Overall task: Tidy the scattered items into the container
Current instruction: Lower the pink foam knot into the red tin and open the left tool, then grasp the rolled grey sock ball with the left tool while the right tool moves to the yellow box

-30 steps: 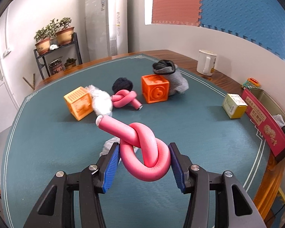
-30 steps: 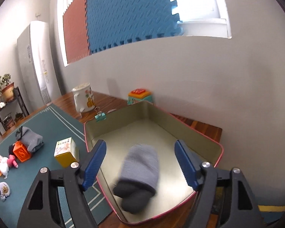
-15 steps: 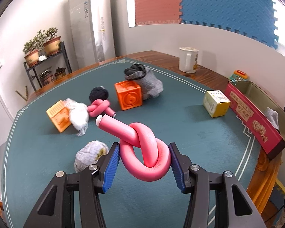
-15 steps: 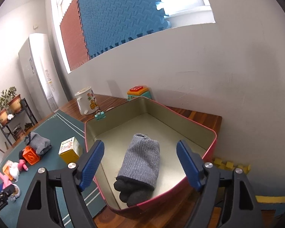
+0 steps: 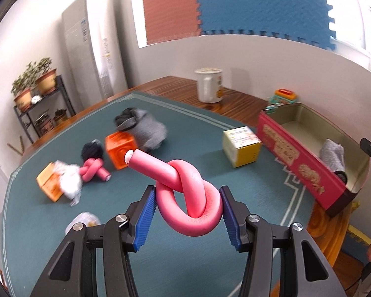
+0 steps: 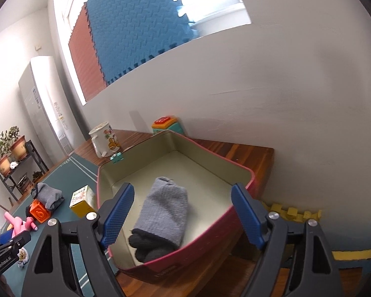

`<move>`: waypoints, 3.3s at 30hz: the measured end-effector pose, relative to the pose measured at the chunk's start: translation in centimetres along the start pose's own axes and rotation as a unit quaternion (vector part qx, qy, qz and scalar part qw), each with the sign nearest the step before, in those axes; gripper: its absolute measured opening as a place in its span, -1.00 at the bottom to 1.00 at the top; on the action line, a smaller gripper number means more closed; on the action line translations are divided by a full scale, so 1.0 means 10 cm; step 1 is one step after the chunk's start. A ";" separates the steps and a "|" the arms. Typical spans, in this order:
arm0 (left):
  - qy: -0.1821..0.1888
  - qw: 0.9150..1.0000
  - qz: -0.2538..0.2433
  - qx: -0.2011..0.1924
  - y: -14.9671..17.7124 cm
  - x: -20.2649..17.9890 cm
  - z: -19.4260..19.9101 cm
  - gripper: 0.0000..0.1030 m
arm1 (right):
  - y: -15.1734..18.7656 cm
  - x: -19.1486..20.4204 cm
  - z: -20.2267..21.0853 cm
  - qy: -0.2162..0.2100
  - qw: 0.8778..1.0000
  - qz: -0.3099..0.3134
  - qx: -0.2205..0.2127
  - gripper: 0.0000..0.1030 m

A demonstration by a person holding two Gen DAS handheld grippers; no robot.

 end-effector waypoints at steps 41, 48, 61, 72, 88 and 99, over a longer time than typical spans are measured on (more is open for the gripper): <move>0.170 0.978 -0.120 -0.029 -0.91 -1.71 -0.25 0.67 | -0.03 -0.56 -0.02 0.030 0.999 -0.040 0.001 0.62; 0.155 0.984 -0.086 -0.018 -0.87 -1.38 -0.28 0.67 | -0.01 -0.38 -0.03 0.019 1.000 -0.025 0.004 0.62; 0.089 0.996 0.026 -0.001 -0.50 -0.12 -0.28 0.67 | 0.05 0.27 -0.10 -0.027 0.999 0.025 0.012 0.63; 0.023 0.990 0.137 0.003 0.04 1.21 -0.10 0.67 | 0.20 1.26 -0.20 -0.097 0.989 0.109 0.036 0.63; 0.017 0.981 0.181 0.067 0.60 1.87 -0.43 0.67 | 0.49 1.92 -0.38 -0.117 0.975 0.169 0.080 0.63; 0.015 0.980 0.172 0.099 0.68 1.82 -0.68 0.22 | 0.58 2.03 -0.52 -0.125 0.970 0.182 0.105 0.63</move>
Point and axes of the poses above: each gripper's, at about its wrist camera, not at the fingertips, and z roughly against the way its jaws point, x to its left, y to its underside, the point moved 3 cm from there along -z, roughly the way its jaws point, and after that the axes turned 8 degrees about x, right-handed, at the moved point
